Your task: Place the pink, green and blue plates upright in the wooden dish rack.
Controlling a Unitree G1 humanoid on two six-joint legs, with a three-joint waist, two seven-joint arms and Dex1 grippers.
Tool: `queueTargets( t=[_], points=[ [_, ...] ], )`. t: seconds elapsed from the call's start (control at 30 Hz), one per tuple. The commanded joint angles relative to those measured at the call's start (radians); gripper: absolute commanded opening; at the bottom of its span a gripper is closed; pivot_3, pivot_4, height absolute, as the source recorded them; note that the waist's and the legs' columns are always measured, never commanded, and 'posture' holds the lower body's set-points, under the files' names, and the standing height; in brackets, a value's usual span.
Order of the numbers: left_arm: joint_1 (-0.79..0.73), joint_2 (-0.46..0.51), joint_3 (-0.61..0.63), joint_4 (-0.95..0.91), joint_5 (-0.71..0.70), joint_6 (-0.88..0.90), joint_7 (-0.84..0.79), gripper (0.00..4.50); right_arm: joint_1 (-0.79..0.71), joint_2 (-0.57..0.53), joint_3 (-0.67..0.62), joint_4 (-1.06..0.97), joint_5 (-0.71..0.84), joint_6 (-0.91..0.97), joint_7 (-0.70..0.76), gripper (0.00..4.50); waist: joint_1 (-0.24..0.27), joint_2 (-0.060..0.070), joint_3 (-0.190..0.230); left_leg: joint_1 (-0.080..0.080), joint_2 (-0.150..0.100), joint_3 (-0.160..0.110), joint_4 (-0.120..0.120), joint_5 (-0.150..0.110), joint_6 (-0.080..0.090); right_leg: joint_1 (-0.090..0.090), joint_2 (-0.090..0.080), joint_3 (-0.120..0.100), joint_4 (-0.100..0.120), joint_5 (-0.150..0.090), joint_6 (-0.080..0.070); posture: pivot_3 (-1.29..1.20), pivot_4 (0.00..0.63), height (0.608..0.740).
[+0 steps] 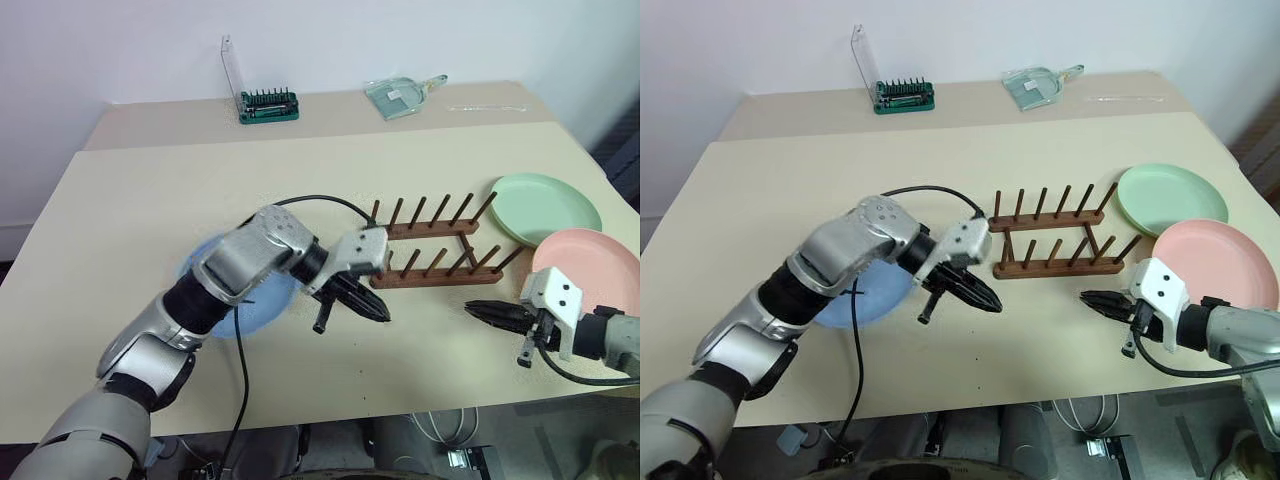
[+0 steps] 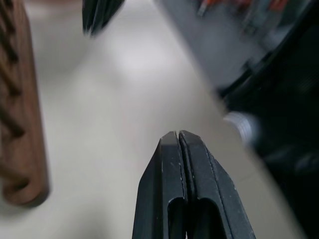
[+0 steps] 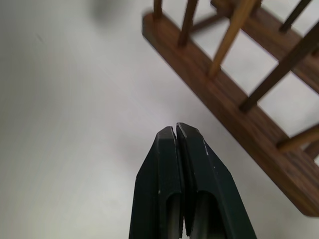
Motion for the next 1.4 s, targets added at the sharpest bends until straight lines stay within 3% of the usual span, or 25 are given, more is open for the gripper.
queueTargets(
  t=[0.03,0.27,0.73,1.1,1.4],
  points=[
    [-0.006,-0.072,-0.062,0.068,0.148,-0.177,0.113,0.00,-0.015,0.012,0.010,-0.009,-0.046,-0.060,-0.028,0.03,0.001,0.000,0.000,0.000,0.000,0.000,0.000,0.000,0.000,0.000,0.000,0.000,0.000,0.000,0.000,0.00,0.150,0.740],
    [-0.010,-0.178,-0.090,0.198,0.279,-0.333,0.213,0.00,-0.077,0.022,0.085,0.090,-0.158,-0.172,-0.074,0.03,-0.002,0.000,0.000,0.000,0.000,0.001,0.000,0.000,0.001,0.000,0.000,0.000,-0.001,0.000,0.000,0.00,0.150,0.740],
    [-0.022,-0.203,-0.092,0.341,0.469,-0.442,0.298,0.00,-0.245,0.016,0.208,0.349,-0.340,-0.363,-0.143,0.03,0.000,0.000,0.000,0.000,0.000,0.000,0.000,0.000,0.000,0.000,0.000,0.000,-0.001,0.000,0.000,0.00,0.150,0.740],
    [-0.061,-0.222,-0.047,0.451,0.531,-0.495,0.373,0.00,-0.426,0.044,0.300,0.532,-0.430,-0.493,-0.189,0.03,-0.003,0.001,-0.001,0.001,0.000,0.001,0.000,0.000,0.000,0.001,0.000,0.000,0.000,0.000,0.000,0.00,0.150,0.740],
    [-0.139,-0.246,0.006,0.659,0.551,-0.597,0.433,0.00,-0.624,0.072,0.387,0.745,-0.528,-0.598,-0.239,0.03,-0.006,0.001,-0.001,0.001,0.000,0.001,0.000,0.001,-0.001,0.000,0.000,0.000,0.000,0.001,0.000,0.00,0.150,0.740]
  ],
)
